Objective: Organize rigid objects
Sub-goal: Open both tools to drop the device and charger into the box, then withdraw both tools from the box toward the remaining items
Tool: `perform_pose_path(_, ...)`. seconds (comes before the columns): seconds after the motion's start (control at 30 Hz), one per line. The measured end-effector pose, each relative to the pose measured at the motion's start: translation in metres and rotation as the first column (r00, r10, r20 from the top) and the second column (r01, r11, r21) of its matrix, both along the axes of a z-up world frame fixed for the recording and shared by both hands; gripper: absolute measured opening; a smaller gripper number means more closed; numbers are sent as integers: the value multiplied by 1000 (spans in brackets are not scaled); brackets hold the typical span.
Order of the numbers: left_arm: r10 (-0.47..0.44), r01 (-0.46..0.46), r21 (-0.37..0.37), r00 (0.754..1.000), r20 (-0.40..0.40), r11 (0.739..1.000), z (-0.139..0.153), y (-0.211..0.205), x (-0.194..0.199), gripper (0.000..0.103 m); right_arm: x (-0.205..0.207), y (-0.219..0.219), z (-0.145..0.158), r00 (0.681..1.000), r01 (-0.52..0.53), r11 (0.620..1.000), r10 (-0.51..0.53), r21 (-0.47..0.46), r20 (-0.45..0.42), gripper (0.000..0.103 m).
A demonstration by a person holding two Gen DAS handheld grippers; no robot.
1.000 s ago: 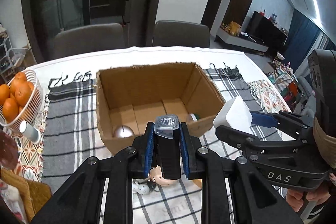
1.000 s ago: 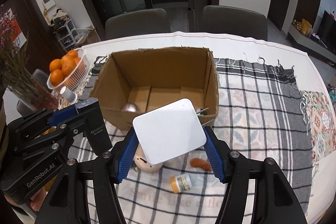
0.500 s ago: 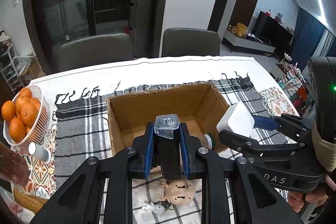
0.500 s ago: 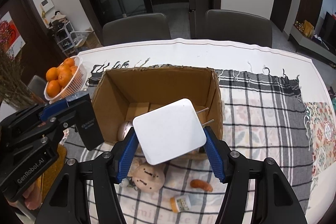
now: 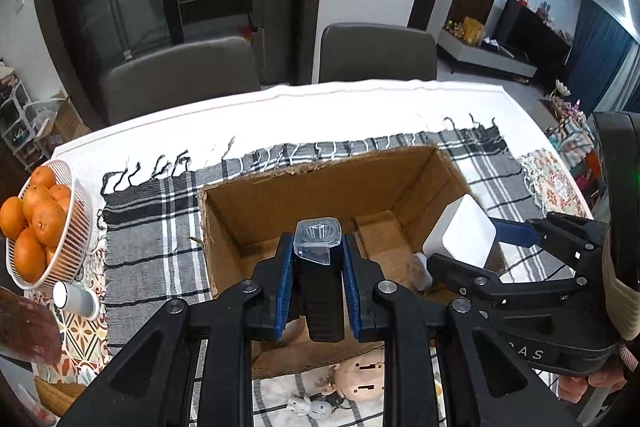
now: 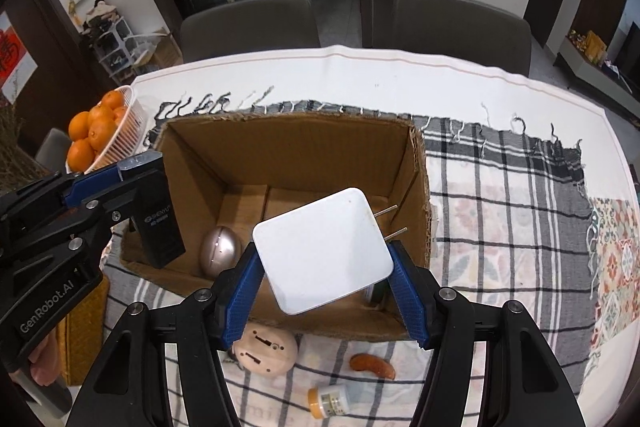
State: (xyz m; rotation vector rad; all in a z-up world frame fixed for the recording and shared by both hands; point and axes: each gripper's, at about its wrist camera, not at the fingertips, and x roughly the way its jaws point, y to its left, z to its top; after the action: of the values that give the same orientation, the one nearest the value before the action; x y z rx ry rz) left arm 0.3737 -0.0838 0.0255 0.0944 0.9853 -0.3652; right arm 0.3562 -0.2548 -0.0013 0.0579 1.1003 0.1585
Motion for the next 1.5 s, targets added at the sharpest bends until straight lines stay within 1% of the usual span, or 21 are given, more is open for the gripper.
perform_pose_path(0.17, -7, 7, -1, 998, -56, 1000, -12, -2, 4, 24, 3, 0, -10, 1000, -5, 1000, 5, -7, -14, 63)
perform_pose_path(0.3, 6, -5, 5, 997, -81, 1000, -21, -1, 6, 24, 5, 1, -15, 999, -22, 1000, 22, 1, -28, 63)
perform_pose_path(0.4, 8, -7, 9, 997, -71, 1000, -20, 0, 4, 24, 3, 3, -12, 1000, -22, 1000, 22, -17, -17, 67)
perform_pose_path(0.5, 5, -4, 17, 999, -47, 1000, -15, 1, -2, 24, 1, 3, -8, 1000, -14, 999, 14, -31, 1, 67)
perform_pose_path(0.6, 5, -5, 26, 1000, -22, 1000, -11, 3, -13, 24, -5, 1, -5, 1000, -2, 1000, 2, -23, 16, 67)
perform_pose_path(0.8, 8, -8, 21, 1000, -13, 1000, -7, 8, -34, 28, -23, 0, 3, 999, 14, 999, -12, -46, 45, 67)
perform_pose_path(0.93, 1, 0, 18, 1000, -16, 1000, -6, 7, -47, 28, -35, 1, 8, 998, 14, 998, -10, -62, 66, 67)
perform_pose_path(1.1, -10, 10, 10, 1000, -4, 1000, -2, 4, -62, 37, -51, -3, 13, 997, 29, 998, -25, -61, 72, 67)
perform_pose_path(1.17, -18, 18, 6, 1000, 3, 1000, -1, 2, -68, 37, -58, -6, 15, 996, 37, 998, -32, -59, 83, 67)
perform_pose_path(1.27, -23, 22, 8, 1000, 13, 1000, 2, -2, -79, 49, -69, -11, 17, 995, 50, 998, -45, -46, 91, 67)
perform_pose_path(1.33, -25, 25, 12, 1000, 16, 1000, 1, -3, -84, 52, -74, -13, 16, 995, 54, 998, -50, -43, 90, 67)
perform_pose_path(1.37, -25, 25, 19, 1000, 16, 1000, 0, -5, -87, 55, -77, -13, 15, 995, 57, 997, -53, -44, 90, 67)
perform_pose_path(1.4, -22, 22, 23, 1000, 15, 999, -1, -5, -88, 61, -80, -14, 14, 995, 61, 997, -57, -47, 86, 67)
perform_pose_path(1.5, -24, 23, 29, 1000, 13, 999, -4, -7, -94, 64, -85, -20, 11, 994, 81, 996, -77, -49, 78, 67)
